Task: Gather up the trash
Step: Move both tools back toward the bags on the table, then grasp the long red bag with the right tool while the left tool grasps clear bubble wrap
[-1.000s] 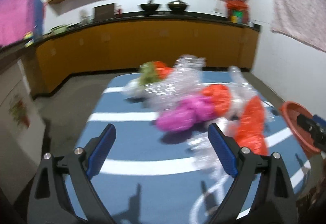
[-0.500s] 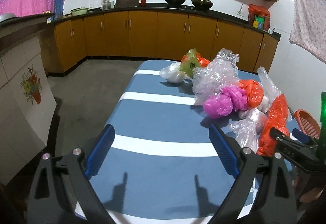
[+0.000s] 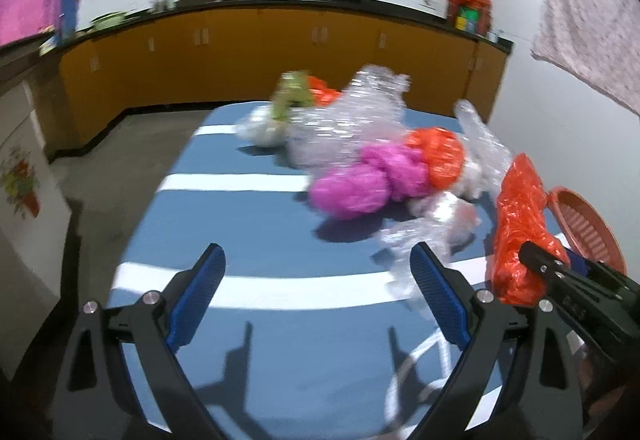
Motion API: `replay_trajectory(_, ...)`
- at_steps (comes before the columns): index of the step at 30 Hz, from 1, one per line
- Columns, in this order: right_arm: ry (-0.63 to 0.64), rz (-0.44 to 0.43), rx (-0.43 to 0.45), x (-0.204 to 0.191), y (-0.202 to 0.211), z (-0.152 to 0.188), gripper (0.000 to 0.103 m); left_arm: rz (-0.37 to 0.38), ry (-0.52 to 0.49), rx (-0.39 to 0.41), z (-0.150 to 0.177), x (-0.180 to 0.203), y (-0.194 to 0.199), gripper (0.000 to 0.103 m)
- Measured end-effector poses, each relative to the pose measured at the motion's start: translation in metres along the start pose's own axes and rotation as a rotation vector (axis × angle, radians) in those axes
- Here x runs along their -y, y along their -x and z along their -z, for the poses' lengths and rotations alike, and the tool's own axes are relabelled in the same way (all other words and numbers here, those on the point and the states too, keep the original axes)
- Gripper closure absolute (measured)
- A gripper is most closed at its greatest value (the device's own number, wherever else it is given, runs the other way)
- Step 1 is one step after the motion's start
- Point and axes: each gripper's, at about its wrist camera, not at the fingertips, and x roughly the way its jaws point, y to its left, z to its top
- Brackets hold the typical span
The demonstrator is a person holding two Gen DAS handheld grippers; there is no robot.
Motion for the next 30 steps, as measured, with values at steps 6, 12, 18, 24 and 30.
replay_trajectory(6, -0.018, 0.049, 0.052, 0.028, 0.026, 0.004, 0.065, 0.071, -0.078, -0.046, -0.013, 0.044, -0.035, 0.012)
replay_trajectory(12, -0.091, 0.114, 0.06, 0.07, 0.036, 0.003, 0.065, 0.086, -0.14, -0.136, -0.012, 0.069, -0.075, 0.02)
replay_trajectory(18, -0.146, 0.138, 0.052, 0.095, 0.035, 0.003, 0.065, 0.091, -0.149, -0.206, -0.008, 0.077, -0.098, 0.038)
replay_trajectory(24, -0.161, 0.139, 0.052, 0.099, 0.033, 0.003, 0.065, 0.121, -0.156, -0.227, -0.001, 0.08, -0.098, 0.076)
replay_trajectory(30, -0.164, 0.143, 0.066, 0.101, 0.04, 0.004, 0.065, 0.162, -0.144, -0.195, -0.003, 0.074, -0.079, 0.092)
